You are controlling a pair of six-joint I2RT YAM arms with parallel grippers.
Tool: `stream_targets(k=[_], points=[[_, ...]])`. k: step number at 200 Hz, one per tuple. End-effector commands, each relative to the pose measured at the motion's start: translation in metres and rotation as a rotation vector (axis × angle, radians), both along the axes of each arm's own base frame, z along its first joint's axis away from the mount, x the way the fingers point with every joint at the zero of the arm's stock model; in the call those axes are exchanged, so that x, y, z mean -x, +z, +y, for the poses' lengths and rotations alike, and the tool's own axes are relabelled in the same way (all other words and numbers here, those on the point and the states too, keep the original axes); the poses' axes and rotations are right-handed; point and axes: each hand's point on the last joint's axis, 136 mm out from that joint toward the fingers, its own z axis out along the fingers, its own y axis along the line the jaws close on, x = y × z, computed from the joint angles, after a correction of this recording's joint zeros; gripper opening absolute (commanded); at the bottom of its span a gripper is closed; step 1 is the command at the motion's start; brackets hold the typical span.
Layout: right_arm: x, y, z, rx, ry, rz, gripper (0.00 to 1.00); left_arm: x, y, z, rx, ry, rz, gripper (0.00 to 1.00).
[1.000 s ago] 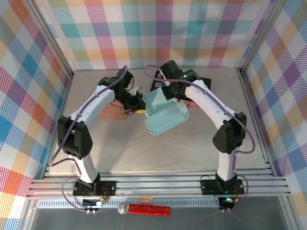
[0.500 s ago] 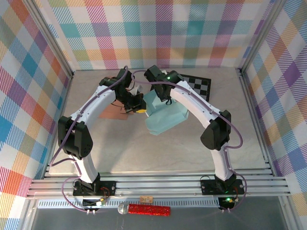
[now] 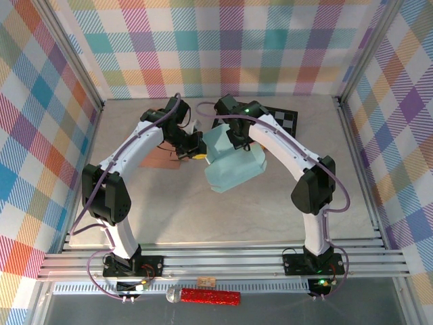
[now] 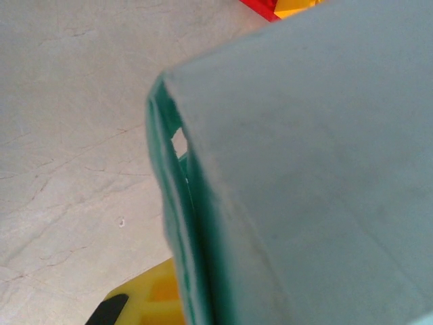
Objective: Fold the paper box
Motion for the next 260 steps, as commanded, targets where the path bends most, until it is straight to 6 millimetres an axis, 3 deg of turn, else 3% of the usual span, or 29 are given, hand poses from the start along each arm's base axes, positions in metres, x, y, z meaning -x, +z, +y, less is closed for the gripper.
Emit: stream_targets(k=[1, 40, 69, 147, 189, 260], points=[[-0.001, 0.012, -0.005, -0.006, -0.029, -0.032, 0.00, 0.005, 0.015, -0.009, 0.047, -0.019, -0.018, 0.00], [0.003, 0.009, 0.000, 0.011, -0.071, -0.033, 0.00, 0.003, 0.009, -0.005, 0.021, 0.009, -0.012, 0.00], [0.019, -0.012, 0.011, -0.014, -0.077, 0.026, 0.00, 0.003, -0.007, 0.003, -0.021, 0.057, -0.009, 0.00], [0.072, -0.101, 0.012, -0.109, -0.197, 0.201, 0.00, 0.024, -0.105, 0.019, -0.127, 0.135, 0.065, 0.03], [0.078, -0.116, 0.011, -0.096, -0.213, 0.235, 0.00, 0.030, -0.139, 0.024, -0.171, 0.161, 0.088, 0.10], [0.081, -0.126, 0.013, -0.094, -0.227, 0.271, 0.00, 0.029, -0.154, 0.017, -0.199, 0.169, 0.065, 0.12]])
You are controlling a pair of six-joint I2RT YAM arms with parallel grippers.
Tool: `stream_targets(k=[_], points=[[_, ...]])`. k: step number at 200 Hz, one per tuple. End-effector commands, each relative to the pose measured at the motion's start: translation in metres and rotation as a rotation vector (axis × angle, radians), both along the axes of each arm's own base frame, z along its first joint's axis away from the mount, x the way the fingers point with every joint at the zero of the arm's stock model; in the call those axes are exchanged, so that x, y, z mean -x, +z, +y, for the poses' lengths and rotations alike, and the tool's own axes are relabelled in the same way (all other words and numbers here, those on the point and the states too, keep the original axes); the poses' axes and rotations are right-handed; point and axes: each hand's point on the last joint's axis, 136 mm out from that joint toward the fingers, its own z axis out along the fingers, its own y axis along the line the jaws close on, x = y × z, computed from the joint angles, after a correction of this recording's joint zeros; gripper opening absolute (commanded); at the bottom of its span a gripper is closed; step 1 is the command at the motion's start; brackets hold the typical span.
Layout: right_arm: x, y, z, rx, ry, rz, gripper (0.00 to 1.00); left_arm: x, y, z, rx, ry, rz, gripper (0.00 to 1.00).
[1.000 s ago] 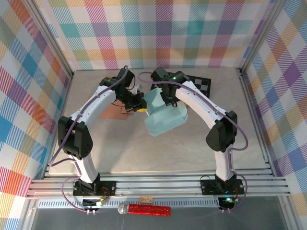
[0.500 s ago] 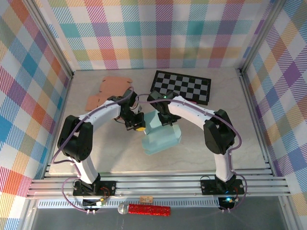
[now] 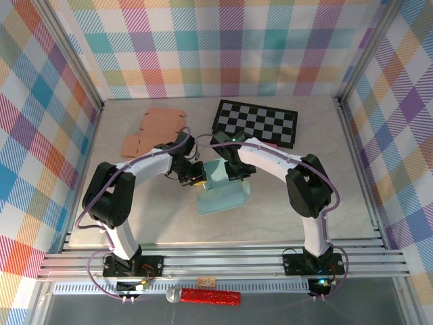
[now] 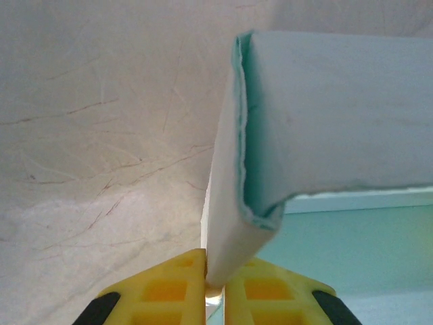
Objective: Fold the paper box
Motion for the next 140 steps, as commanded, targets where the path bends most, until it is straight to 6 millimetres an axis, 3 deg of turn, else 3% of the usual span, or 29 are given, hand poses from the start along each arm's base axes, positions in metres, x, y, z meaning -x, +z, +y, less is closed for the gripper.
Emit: stream_targets(k=[1, 80, 101, 140], points=[[0.0056, 0.0011, 0.0028, -0.028, -0.025, 0.025, 0.00, -0.0005, -0.0192, 0.0045, -0.059, 0.031, 0.006, 0.12], [0.0046, -0.0019, 0.0019, -0.032, -0.031, 0.049, 0.00, 0.0023, -0.0193, 0.0026, -0.094, 0.021, -0.012, 0.12], [0.0061, -0.0040, 0.0026, -0.034, -0.037, 0.060, 0.00, 0.0027, -0.0180, 0.0020, -0.121, 0.017, -0.021, 0.00], [0.0068, -0.0025, 0.0032, -0.040, -0.039, 0.065, 0.00, 0.0079, -0.0139, 0.0067, -0.278, 0.012, -0.008, 0.00]])
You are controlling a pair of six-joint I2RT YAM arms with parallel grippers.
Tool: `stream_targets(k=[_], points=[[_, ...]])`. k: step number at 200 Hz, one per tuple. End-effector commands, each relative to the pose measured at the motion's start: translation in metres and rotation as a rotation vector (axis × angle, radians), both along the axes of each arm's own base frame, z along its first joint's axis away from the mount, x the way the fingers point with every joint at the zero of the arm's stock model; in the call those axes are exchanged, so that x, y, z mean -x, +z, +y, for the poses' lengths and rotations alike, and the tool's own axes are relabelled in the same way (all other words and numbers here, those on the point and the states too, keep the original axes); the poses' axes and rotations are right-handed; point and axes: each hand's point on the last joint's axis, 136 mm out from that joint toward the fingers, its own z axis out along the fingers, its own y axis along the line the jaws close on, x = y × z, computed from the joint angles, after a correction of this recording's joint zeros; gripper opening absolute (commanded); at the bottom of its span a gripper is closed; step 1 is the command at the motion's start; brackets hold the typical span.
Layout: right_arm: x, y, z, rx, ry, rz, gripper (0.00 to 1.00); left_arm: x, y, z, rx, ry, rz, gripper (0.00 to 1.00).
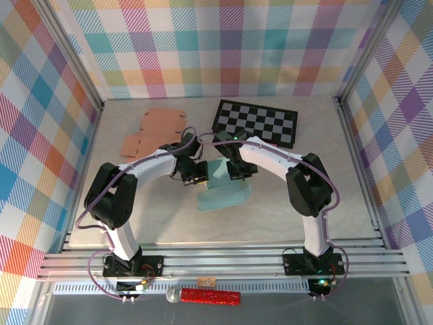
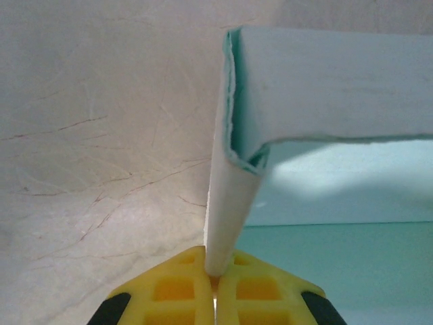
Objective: Fold the paper box
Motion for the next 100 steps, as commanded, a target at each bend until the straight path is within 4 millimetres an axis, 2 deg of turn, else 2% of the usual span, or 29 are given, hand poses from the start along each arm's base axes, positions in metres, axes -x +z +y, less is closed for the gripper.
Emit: stream_targets(k=[1, 19, 46, 72, 100], points=[[0.006, 0.000, 0.009, -0.035, -0.015, 0.036, 0.00, 0.011, -0.015, 0.014, -0.182, 0.019, 0.048, 0.00], [0.006, -0.001, 0.010, -0.039, -0.014, 0.042, 0.00, 0.013, -0.015, 0.009, -0.221, 0.017, 0.045, 0.00], [0.007, -0.002, 0.008, -0.037, -0.023, 0.050, 0.00, 0.016, -0.021, 0.003, -0.185, 0.043, 0.048, 0.00], [0.007, -0.002, 0.007, -0.042, -0.031, 0.056, 0.00, 0.020, -0.022, 0.005, -0.175, 0.044, 0.047, 0.13], [0.007, -0.002, 0.007, -0.046, -0.037, 0.059, 0.00, 0.024, -0.025, 0.007, -0.163, 0.055, 0.041, 0.17]])
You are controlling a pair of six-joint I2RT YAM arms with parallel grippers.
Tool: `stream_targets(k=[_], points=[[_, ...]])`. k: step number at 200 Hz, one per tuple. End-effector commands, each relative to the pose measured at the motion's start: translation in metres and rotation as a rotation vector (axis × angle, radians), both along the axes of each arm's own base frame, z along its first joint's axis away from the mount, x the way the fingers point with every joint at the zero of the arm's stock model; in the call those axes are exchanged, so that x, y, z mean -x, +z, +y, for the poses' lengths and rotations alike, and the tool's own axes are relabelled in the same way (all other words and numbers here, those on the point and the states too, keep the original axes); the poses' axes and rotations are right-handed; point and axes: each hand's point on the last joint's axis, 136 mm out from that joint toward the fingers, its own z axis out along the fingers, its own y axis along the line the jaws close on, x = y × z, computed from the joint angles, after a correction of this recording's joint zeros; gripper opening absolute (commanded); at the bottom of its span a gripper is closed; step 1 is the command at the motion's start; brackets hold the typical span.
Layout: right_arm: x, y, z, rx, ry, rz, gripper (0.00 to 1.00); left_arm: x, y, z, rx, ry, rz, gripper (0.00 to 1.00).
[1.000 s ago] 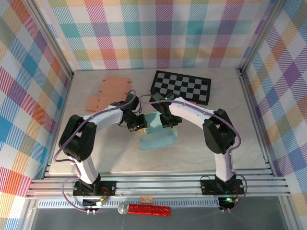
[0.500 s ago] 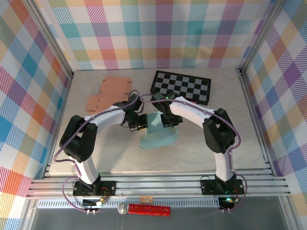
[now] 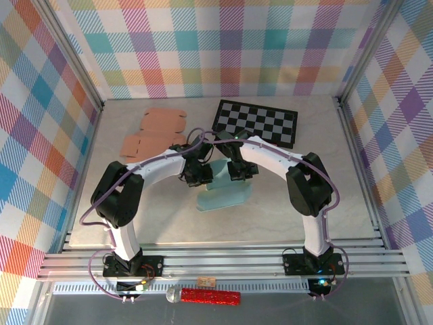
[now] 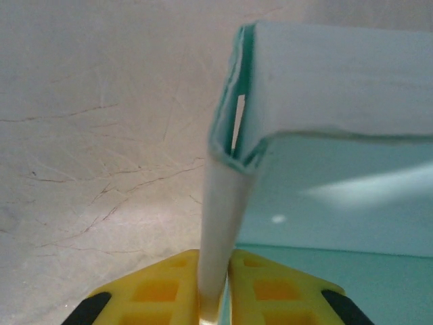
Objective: Fold the paper box
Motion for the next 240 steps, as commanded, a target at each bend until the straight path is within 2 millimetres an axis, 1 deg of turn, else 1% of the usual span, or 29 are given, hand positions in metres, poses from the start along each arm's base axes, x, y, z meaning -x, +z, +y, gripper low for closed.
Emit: stream_targets(k=[1, 36, 45, 58, 84, 110, 125, 135, 150, 159, 176, 180, 197, 212, 233, 240], points=[[0.001, 0.000, 0.009, -0.033, -0.011, 0.019, 0.00, 0.017, -0.013, 0.010, -0.041, 0.020, 0.040, 0.17], [0.002, -0.003, 0.006, -0.035, -0.023, 0.031, 0.00, 0.019, -0.018, 0.014, -0.045, 0.028, 0.036, 0.16], [0.002, -0.003, 0.006, -0.037, -0.023, 0.031, 0.00, 0.019, -0.019, 0.015, -0.048, 0.028, 0.034, 0.11], [0.002, -0.003, 0.006, -0.041, -0.023, 0.032, 0.00, 0.019, -0.022, 0.016, -0.056, 0.031, 0.035, 0.00], [0.003, -0.003, 0.007, -0.049, -0.029, 0.035, 0.00, 0.017, -0.024, 0.019, -0.081, 0.050, 0.028, 0.00], [0.003, -0.004, 0.007, -0.051, -0.028, 0.037, 0.00, 0.015, -0.019, 0.023, -0.131, 0.057, 0.009, 0.00], [0.004, -0.005, 0.006, -0.048, -0.029, 0.040, 0.00, 0.014, -0.016, 0.023, -0.131, 0.057, -0.001, 0.00], [0.005, -0.005, 0.006, -0.047, -0.029, 0.041, 0.00, 0.013, -0.013, 0.022, -0.125, 0.055, -0.013, 0.13], [0.005, -0.005, 0.006, -0.048, -0.029, 0.040, 0.00, 0.009, -0.006, 0.021, -0.113, 0.052, -0.038, 0.27], [0.005, -0.005, 0.006, -0.049, -0.028, 0.041, 0.00, 0.005, -0.001, 0.019, -0.100, 0.047, -0.055, 0.33], [0.006, -0.006, 0.006, -0.050, -0.030, 0.044, 0.00, 0.001, 0.004, 0.015, -0.074, 0.034, -0.068, 0.39], [0.006, -0.006, 0.005, -0.050, -0.030, 0.045, 0.00, 0.001, 0.004, 0.015, -0.072, 0.033, -0.069, 0.42], [0.005, -0.007, 0.006, -0.052, -0.031, 0.047, 0.00, 0.000, 0.003, 0.017, -0.072, 0.036, -0.067, 0.43], [0.006, -0.007, 0.005, -0.051, -0.030, 0.050, 0.00, -0.001, 0.002, 0.019, -0.064, 0.041, -0.069, 0.40], [0.006, -0.008, 0.006, -0.055, -0.030, 0.052, 0.00, -0.002, 0.002, 0.019, -0.070, 0.032, -0.077, 0.33], [0.006, -0.008, 0.006, -0.056, -0.030, 0.055, 0.00, -0.002, 0.001, 0.020, -0.075, 0.030, -0.076, 0.28]])
